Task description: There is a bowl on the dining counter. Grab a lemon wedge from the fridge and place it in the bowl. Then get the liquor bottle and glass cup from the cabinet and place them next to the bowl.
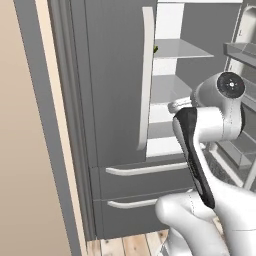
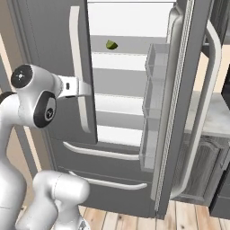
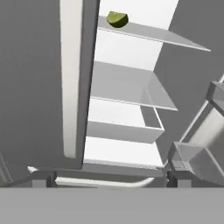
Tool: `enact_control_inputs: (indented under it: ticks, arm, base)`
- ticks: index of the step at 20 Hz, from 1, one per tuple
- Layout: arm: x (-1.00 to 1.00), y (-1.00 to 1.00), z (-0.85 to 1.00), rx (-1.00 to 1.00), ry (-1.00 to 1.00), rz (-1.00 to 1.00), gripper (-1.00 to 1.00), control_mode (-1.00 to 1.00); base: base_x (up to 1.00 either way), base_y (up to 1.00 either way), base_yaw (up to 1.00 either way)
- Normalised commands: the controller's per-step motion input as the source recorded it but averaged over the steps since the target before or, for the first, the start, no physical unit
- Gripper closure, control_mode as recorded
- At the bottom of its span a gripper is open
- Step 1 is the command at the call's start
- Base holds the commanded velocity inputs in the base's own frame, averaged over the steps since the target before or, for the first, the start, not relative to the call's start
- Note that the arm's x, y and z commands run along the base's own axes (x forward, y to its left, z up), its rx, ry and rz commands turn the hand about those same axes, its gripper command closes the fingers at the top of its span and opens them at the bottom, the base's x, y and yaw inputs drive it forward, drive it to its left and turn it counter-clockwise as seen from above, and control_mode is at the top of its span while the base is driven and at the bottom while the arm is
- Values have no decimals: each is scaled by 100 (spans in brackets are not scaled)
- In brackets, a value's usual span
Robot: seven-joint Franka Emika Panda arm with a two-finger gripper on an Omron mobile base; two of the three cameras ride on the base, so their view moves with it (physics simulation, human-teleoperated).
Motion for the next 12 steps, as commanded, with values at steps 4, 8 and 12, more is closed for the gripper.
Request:
enact_control_inputs:
  ticks: [4,8,12]
  arm:
    - [0,91,61,3,1,10,-100,-100]
    - [24,45,57,5,0,1,-100,-100]
    - [47,6,34,9,0,0,-100,-100]
  base:
    - [0,0,0]
    - [0,0,0]
    - [0,0,0]
